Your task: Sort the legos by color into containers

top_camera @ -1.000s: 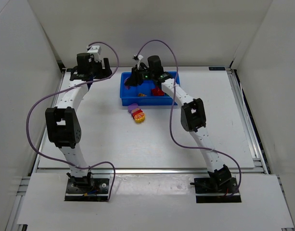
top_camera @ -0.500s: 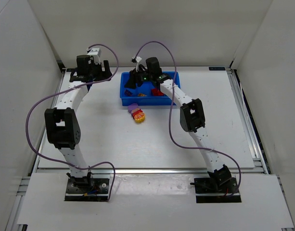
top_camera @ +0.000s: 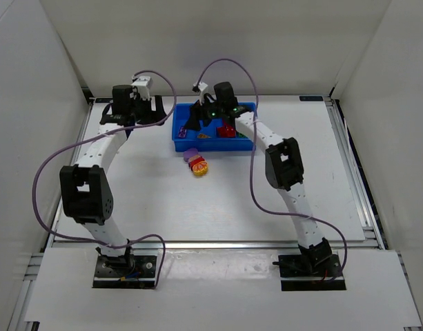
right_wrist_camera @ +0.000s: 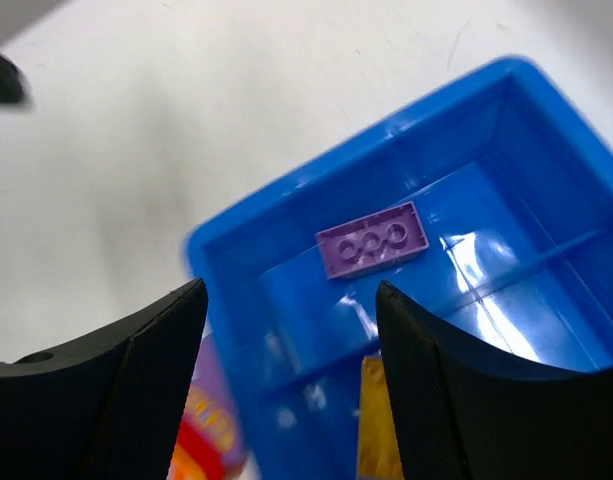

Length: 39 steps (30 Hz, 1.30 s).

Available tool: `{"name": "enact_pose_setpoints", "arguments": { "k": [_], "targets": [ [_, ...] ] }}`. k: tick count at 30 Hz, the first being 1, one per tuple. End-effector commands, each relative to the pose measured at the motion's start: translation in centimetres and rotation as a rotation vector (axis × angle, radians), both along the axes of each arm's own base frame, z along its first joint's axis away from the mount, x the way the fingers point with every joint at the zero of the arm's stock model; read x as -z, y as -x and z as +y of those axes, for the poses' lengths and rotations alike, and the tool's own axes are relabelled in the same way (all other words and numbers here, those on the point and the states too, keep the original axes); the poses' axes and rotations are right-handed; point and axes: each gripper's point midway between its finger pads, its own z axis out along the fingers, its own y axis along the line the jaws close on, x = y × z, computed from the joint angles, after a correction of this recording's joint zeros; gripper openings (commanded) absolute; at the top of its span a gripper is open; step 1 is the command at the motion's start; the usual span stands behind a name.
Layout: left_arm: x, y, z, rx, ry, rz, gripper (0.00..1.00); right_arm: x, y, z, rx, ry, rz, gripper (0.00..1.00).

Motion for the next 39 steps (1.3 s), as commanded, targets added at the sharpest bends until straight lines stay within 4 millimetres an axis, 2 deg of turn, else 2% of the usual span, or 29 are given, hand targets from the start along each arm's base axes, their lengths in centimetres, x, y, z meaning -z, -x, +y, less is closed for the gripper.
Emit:
{"name": "enact_pose_setpoints", "arguments": {
  "k": [1,2,3,5,6,7,9,10,11,12,13,14,15,16,17,18,19,21,23,24,26,28,29,31,33,39],
  "targets": [
    [-5.0,4.3,-2.6,0.166,0.025,-0.048,0.93,-15.8,2.1,-3.6,-0.034,-0.127,-0.212,0.71],
    [-5.9,5.4,-3.4,0.224,0.027,-0.057,0.93,-16.6,2.5,-5.1,-0.030,-0.125,-0.194,0.71],
    [-6.1,6.1,-3.5,0.236,0.028,-0.042,0.93,-17.3,4.3,-6.8,-0.026,-0.100,-0.146,0.70],
    [-7.2,7.0,-3.1,0.223,0.011,-0.073,0.92,-17.3,5.9,-8.8,-0.015,-0.066,-0.100,0.68],
    [-6.7,7.4,-2.9,0.217,0.003,-0.066,0.92,-18.9,7.9,-10.1,-0.017,-0.047,-0.121,0.68],
    [-6.7,7.6,-2.6,0.208,-0.013,-0.073,0.92,-16.1,9.4,-10.8,-0.019,-0.003,-0.061,0.68],
    [-6.8,7.7,-1.7,0.166,-0.058,-0.096,0.93,-14.8,11.6,-11.5,-0.002,0.052,-0.055,0.69],
    [-6.0,7.9,-1.5,0.159,-0.067,-0.082,0.93,-13.9,13.8,-12.2,0.000,0.091,-0.031,0.70],
    [-6.0,7.9,-1.4,0.149,-0.074,-0.086,0.93,-13.3,14.9,-12.2,0.004,0.123,-0.030,0.71],
    [-6.1,8.0,-1.0,0.126,-0.089,-0.092,0.93,-12.5,16.9,-11.0,-0.011,0.153,-0.020,0.73],
    [-6.0,8.2,-1.1,0.116,-0.098,-0.091,0.93,-11.5,17.2,-11.4,0.041,0.208,-0.020,0.73],
    [-6.2,8.3,-0.9,0.097,-0.101,-0.093,0.93,-10.1,18.5,-11.4,0.049,0.253,0.012,0.75],
    [-7.0,8.8,-0.4,0.069,-0.111,-0.111,0.93,-9.2,19.9,-10.5,0.068,0.297,0.023,0.76],
    [-6.4,9.5,-0.4,0.058,-0.101,-0.097,0.93,-9.3,20.2,-10.1,0.088,0.295,0.009,0.77],
    [-6.4,10.0,-0.3,0.053,-0.099,-0.098,0.93,-7.6,21.1,-10.1,0.111,0.317,0.035,0.78],
    [-6.6,10.6,-0.3,0.054,-0.097,-0.102,0.94,-7.4,22.2,-9.3,0.107,0.318,0.019,0.80],
    [-6.5,11.9,-0.1,0.050,-0.094,-0.107,0.96,-6.8,22.3,-9.3,0.145,0.342,0.011,0.82],
    [-6.7,13.1,-0.4,0.058,-0.091,-0.116,0.99,-5.3,23.1,-8.9,0.183,0.379,0.072,0.82],
    [-7.0,14.6,-0.3,0.064,-0.087,-0.130,0.99,-3.4,22.8,-9.0,0.269,0.420,0.120,0.83],
    [-7.9,15.5,-0.3,0.066,-0.079,-0.154,1.00,-2.6,22.3,-9.2,0.312,0.436,0.132,0.83],
    [-7.4,16.4,-0.2,0.055,-0.068,-0.145,0.99,-1.2,21.0,-9.2,0.441,0.456,0.149,0.84],
    [-7.7,17.3,0.2,0.026,-0.054,-0.152,0.99,-1.1,20.4,-8.7,0.490,0.457,0.140,0.85],
    [-7.0,17.7,0.4,0.018,-0.056,-0.133,0.99,-0.5,20.3,-8.3,0.490,0.464,0.148,0.86],
    [-6.8,18.2,0.6,0.001,-0.054,-0.128,0.99,-0.6,19.9,-7.4,0.481,0.451,0.161,0.86],
    [-6.4,18.5,1.4,-0.042,-0.069,-0.109,0.99,0.2,19.7,-6.5,0.483,0.442,0.187,0.87],
    [-5.3,18.7,1.9,-0.052,-0.098,-0.090,0.99,0.7,19.4,-4.5,0.405,0.394,0.173,0.92]
  ]
}}
